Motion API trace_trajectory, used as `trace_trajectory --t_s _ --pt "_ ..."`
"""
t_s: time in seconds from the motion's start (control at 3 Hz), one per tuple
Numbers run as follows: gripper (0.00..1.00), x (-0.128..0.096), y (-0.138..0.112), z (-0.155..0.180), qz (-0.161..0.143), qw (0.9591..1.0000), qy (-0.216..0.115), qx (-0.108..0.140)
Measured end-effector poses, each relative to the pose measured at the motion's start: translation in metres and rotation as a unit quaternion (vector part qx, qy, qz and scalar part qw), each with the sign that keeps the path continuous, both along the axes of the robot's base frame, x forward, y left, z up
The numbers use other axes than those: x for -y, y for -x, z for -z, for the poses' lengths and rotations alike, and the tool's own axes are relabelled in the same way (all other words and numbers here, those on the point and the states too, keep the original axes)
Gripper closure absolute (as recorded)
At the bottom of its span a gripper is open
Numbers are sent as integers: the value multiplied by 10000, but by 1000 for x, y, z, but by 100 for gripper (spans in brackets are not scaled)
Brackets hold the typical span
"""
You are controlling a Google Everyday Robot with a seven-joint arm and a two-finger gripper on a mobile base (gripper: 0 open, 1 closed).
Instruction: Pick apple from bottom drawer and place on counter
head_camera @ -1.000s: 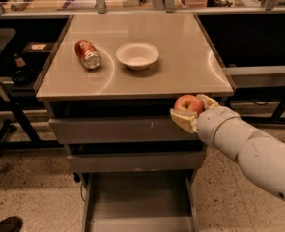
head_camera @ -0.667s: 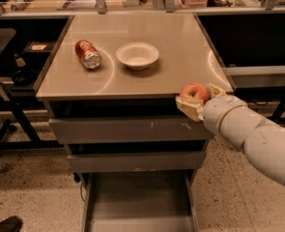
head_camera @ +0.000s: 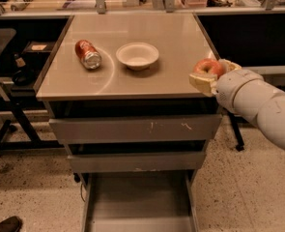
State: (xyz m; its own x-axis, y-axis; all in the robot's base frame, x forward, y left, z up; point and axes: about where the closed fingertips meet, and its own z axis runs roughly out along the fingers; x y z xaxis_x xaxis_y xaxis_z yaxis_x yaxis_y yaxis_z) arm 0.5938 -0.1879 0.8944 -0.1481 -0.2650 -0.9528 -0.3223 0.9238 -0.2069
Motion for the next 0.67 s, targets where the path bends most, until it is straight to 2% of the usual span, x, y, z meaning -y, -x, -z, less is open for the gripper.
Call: trace_trajectory --t_s 0.33,0.67 --pt "100 -2 -7 -2 -14 9999 -122 -51" --pt "100 -1 -24 -14 21 9995 -296 -110"
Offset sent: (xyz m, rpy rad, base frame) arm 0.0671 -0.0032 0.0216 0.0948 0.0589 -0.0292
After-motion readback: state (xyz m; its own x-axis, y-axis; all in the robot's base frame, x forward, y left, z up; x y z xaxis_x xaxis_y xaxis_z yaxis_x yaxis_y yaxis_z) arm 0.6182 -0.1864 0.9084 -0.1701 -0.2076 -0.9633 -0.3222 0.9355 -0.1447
